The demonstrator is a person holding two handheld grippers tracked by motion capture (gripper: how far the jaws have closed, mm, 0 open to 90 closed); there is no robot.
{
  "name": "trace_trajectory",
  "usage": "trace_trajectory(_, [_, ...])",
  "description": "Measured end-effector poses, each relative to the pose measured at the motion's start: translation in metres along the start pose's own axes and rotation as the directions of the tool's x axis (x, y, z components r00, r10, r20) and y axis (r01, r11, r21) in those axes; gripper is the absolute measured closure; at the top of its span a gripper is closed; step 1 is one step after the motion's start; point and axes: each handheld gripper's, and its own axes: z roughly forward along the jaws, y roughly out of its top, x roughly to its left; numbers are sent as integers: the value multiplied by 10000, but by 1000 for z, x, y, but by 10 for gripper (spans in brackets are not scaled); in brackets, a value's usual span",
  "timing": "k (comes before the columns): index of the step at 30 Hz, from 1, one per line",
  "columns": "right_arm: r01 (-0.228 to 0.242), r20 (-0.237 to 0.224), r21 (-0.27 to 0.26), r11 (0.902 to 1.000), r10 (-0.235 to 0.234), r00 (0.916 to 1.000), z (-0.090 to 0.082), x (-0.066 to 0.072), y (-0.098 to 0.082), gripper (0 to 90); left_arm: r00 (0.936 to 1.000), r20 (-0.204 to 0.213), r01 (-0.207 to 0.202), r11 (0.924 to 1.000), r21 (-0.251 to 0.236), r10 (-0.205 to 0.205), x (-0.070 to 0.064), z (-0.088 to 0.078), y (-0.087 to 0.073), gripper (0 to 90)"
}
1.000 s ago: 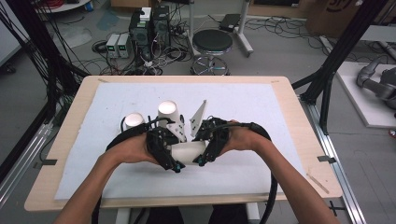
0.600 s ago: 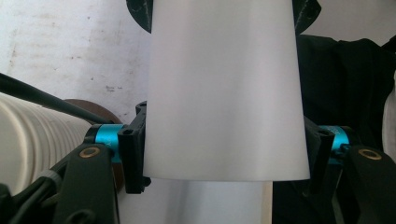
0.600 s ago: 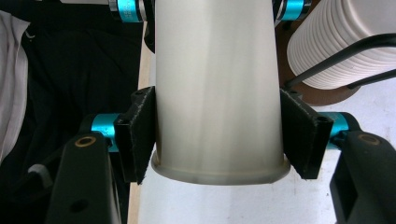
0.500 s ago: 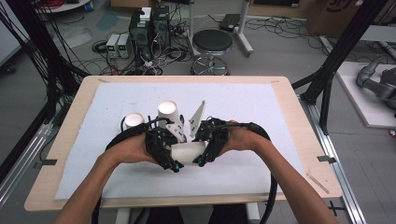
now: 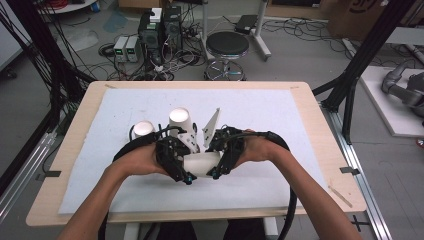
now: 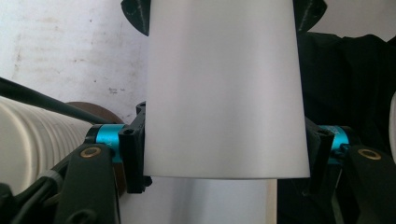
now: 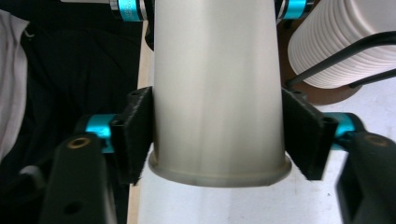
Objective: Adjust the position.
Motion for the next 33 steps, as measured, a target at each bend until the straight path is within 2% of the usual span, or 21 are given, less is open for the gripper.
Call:
trace_trajectory(2, [-66,67,-117,9999,67,10000,1,1,-1,185,10000,-37,-29,10000,-66,28,1,-1,0,360])
trace_trajectory(6, [-251,195,-380,9990,258,9995,-1,1,-4,144,10000,-45,-49,10000,-80,49,0,-2,0,360])
trace_trajectory(10, [-214,156,-648,9977,225,9996,-6,1,-6,145,10000,-60,-19,9999,-126,18,1,-2,-1,360])
trace_trajectory(18, [-244,82,-778,9967,251,9997,-9,1,-8,144,9999,-75,-93,9998,-169,92,-1,-2,0,359])
trace_trajectory(23, [-181,128,-1167,9930,197,9997,-15,1,-11,145,9999,-85,-62,9984,-567,57,-3,-7,0,359])
trace_trajectory(25, [-231,139,-1243,9920,250,9996,-18,2,-13,145,9999,-91,79,9959,-902,-87,-6,-8,0,359])
trace_trajectory(28, [-305,139,-1431,9892,328,9994,-22,4,-16,145,9998,-194,-100,9954,-950,82,-7,-10,1,359])
trace_trajectory(33, [-383,261,-1838,9822,438,9987,-31,6,-21,145,9999,-161,-75,9914,-1304,55,-11,-12,2,359])
